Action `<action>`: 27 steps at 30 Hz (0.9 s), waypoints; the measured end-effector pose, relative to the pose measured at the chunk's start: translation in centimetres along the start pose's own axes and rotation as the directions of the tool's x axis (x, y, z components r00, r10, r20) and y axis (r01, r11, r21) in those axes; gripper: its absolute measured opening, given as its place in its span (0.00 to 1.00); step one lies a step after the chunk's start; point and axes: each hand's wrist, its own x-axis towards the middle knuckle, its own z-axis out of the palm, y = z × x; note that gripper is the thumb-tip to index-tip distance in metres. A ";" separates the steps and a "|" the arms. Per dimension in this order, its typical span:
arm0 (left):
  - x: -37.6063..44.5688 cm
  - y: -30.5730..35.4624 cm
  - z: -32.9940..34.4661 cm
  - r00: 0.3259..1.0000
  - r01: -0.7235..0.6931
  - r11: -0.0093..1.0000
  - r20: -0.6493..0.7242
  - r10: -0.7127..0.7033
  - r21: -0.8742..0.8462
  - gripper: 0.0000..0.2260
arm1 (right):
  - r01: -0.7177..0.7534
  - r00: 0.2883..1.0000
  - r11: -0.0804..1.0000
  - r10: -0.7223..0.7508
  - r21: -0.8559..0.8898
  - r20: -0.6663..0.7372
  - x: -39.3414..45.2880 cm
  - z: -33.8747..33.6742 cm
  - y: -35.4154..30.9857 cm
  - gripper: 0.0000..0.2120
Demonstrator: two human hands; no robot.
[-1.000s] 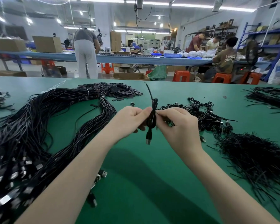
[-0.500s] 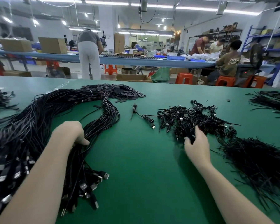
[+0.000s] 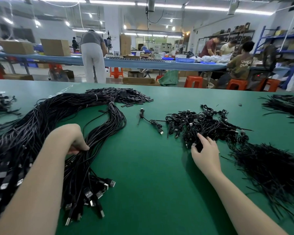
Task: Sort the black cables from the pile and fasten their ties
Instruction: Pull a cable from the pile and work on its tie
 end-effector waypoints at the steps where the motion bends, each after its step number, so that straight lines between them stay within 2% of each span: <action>1: -0.2 0.0 -0.2 0.999 -0.004 1.000 -0.040 0.005 0.021 0.10 | -0.002 1.000 1.000 0.002 -0.001 0.004 0.0 0.0 0.0 0.25; 4: -0.2 0.0 -1.2 0.984 -0.034 0.999 -0.177 0.032 -0.009 0.09 | -0.001 1.000 1.000 0.001 -0.009 0.007 0.1 0.0 0.0 0.26; 6: -0.2 -0.1 -2.1 0.931 -0.079 0.996 -0.359 0.061 -0.036 0.10 | -0.001 1.000 1.000 0.001 -0.006 0.004 0.0 0.0 0.0 0.26; 7: -0.2 0.0 -2.6 0.861 -0.134 0.991 -0.498 0.104 -0.025 0.09 | -0.001 1.000 1.000 0.001 -0.006 0.003 0.0 0.0 0.0 0.26; 9: -1.2 0.6 -2.7 0.659 -0.291 0.954 -0.738 0.144 -0.074 0.08 | -0.003 1.000 1.000 0.003 -0.012 0.001 0.1 0.0 -0.1 0.26; 11: -2.6 1.4 -2.0 0.444 -0.494 0.860 -0.888 0.121 -0.129 0.08 | -0.002 1.000 1.000 0.002 -0.028 -0.008 0.1 0.0 -0.1 0.26; 12: -3.0 1.8 -1.7 0.394 -0.555 0.820 -0.913 0.106 -0.144 0.09 | 0.000 1.000 0.999 0.000 -0.032 -0.011 0.1 0.0 -0.1 0.26; 13: -2.9 1.9 -1.4 0.400 -0.590 0.789 -0.911 0.103 -0.170 0.10 | 0.001 1.000 1.000 -0.001 -0.030 -0.013 0.1 0.1 -0.1 0.26; 15: -2.4 2.1 -1.2 0.498 -0.603 0.761 -0.858 0.127 -0.238 0.11 | 0.000 1.000 1.000 0.000 -0.022 -0.011 0.1 0.1 0.0 0.26; 16: -2.1 2.0 -1.3 0.499 -0.626 0.735 -0.858 0.123 -0.259 0.12 | -0.003 1.000 1.000 0.003 -0.022 -0.011 0.1 0.1 0.0 0.26; 19: -2.4 1.8 -2.0 0.328 -0.770 0.577 -0.945 -0.008 -0.272 0.12 | -0.016 1.000 1.000 0.016 -0.022 -0.012 0.1 0.1 0.0 0.26; 20: -2.3 1.8 -2.1 0.335 -0.777 0.564 -0.942 -0.003 -0.278 0.11 | -0.018 1.000 1.000 0.018 -0.018 -0.013 0.1 0.1 0.0 0.26; 22: -2.1 1.8 -2.1 0.450 -0.726 0.606 -0.891 0.062 -0.324 0.10 | -0.016 1.000 1.000 0.016 -0.021 -0.013 0.1 0.1 0.0 0.26; 23: -2.3 1.9 -2.0 0.454 -0.728 0.602 -0.889 0.065 -0.328 0.08 | -0.014 1.000 1.000 0.013 -0.027 -0.011 0.1 0.1 0.0 0.26; 25: -3.1 2.1 -2.0 0.297 -0.822 0.507 -0.955 -0.008 -0.260 0.05 | -0.004 1.000 1.000 0.004 -0.031 -0.007 0.1 0.2 0.0 0.26; 26: -3.3 2.3 -2.1 0.255 -0.853 0.462 -0.966 -0.038 -0.243 0.06 | -0.003 1.000 1.000 0.002 -0.029 -0.009 0.1 0.2 -0.1 0.26; 27: -3.4 2.5 -2.2 0.273 -0.859 0.441 -0.961 -0.034 -0.259 0.06 | -0.004 1.000 1.000 0.004 -0.027 -0.012 0.1 0.1 -0.1 0.26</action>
